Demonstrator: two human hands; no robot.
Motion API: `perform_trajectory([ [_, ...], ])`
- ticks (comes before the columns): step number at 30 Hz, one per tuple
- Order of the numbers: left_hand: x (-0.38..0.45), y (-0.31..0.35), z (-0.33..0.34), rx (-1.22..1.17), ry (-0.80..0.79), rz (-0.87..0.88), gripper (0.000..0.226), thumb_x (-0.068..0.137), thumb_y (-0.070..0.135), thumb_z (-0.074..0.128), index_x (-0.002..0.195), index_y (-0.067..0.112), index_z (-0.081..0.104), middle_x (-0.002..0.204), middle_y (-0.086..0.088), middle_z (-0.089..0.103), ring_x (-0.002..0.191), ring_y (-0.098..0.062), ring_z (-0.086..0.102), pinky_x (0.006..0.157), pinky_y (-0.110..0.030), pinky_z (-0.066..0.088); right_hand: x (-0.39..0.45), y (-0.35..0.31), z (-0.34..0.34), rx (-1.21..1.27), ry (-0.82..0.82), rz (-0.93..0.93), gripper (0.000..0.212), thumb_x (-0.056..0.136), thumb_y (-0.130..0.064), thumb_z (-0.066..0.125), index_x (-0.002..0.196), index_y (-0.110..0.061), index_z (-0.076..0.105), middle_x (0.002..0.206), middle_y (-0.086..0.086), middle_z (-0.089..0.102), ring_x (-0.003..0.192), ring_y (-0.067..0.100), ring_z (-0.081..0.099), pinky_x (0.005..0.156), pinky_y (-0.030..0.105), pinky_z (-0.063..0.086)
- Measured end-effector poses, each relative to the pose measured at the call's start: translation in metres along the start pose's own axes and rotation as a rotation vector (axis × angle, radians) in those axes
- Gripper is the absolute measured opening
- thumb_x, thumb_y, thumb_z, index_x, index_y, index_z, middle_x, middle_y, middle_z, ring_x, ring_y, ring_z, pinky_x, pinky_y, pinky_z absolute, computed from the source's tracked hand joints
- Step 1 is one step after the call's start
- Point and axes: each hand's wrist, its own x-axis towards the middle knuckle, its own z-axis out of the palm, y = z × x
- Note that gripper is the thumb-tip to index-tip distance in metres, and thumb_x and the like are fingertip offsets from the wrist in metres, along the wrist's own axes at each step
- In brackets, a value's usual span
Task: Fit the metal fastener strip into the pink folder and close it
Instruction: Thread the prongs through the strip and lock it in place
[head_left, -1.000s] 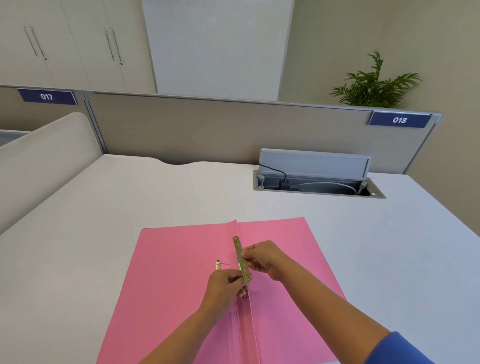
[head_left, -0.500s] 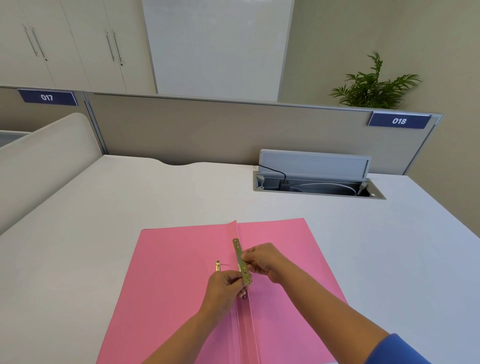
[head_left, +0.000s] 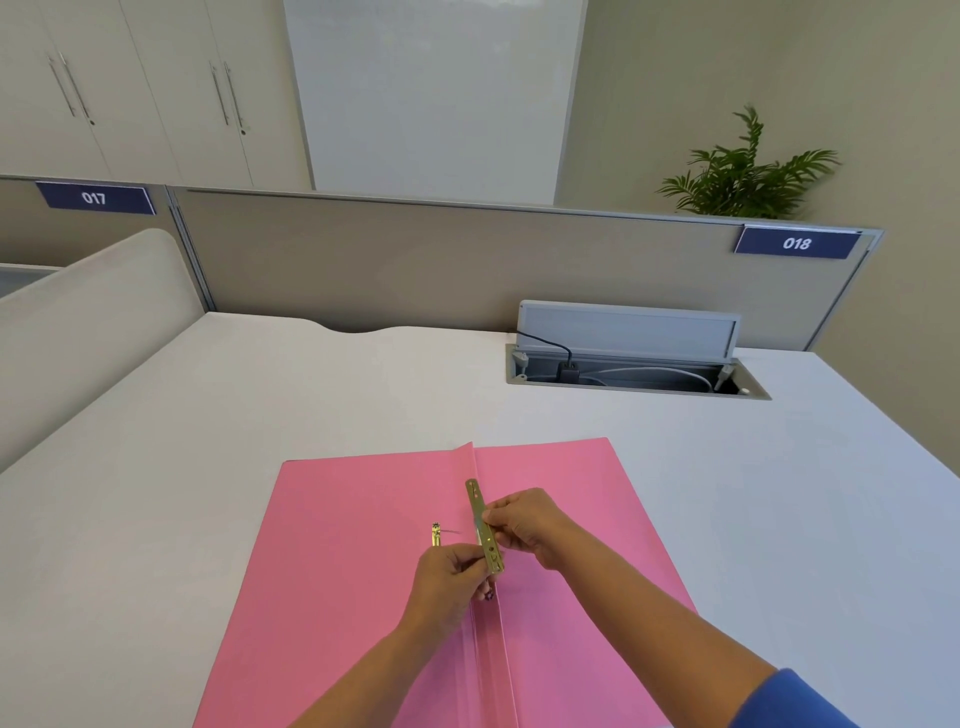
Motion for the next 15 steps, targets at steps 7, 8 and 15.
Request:
perform_trajectory([
  [7, -0.002, 0.003, -0.003, 0.004, -0.001, -0.016, 0.017, 0.078, -0.013, 0.058, 0.072, -0.004, 0.072, 0.043, 0.003, 0.058, 0.041, -0.012, 0.047, 0.047, -0.021, 0.047, 0.001, 0.004, 0.002, -0.027, 0.006, -0.007, 0.019, 0.085, 0.003, 0.061, 0.068, -0.005, 0.062, 0.064, 0.008, 0.058, 0.051, 0.012, 0.051, 0.042, 0.013, 0.049],
  [8, -0.002, 0.003, -0.005, 0.019, -0.007, -0.024, 0.021, 0.076, -0.014, 0.059, 0.069, 0.000, 0.073, 0.044, 0.002, 0.058, 0.042, -0.012, 0.048, 0.048, -0.021, 0.048, 0.001, 0.004, 0.002, -0.038, 0.010, -0.010, 0.020, 0.085, 0.003, 0.061, 0.067, -0.006, 0.062, 0.064, 0.007, 0.058, 0.051, 0.011, 0.051, 0.042, 0.013, 0.049],
  [15, 0.002, 0.003, -0.021, 0.133, 0.024, -0.082, 0.034, 0.071, -0.018, 0.056, 0.098, 0.001, 0.065, 0.075, -0.008, 0.062, 0.044, -0.011, 0.055, 0.039, -0.015, 0.044, 0.003, 0.015, 0.006, -0.109, 0.015, -0.010, 0.024, 0.084, 0.006, 0.059, 0.064, -0.007, 0.060, 0.063, 0.008, 0.056, 0.052, 0.013, 0.052, 0.051, 0.018, 0.050],
])
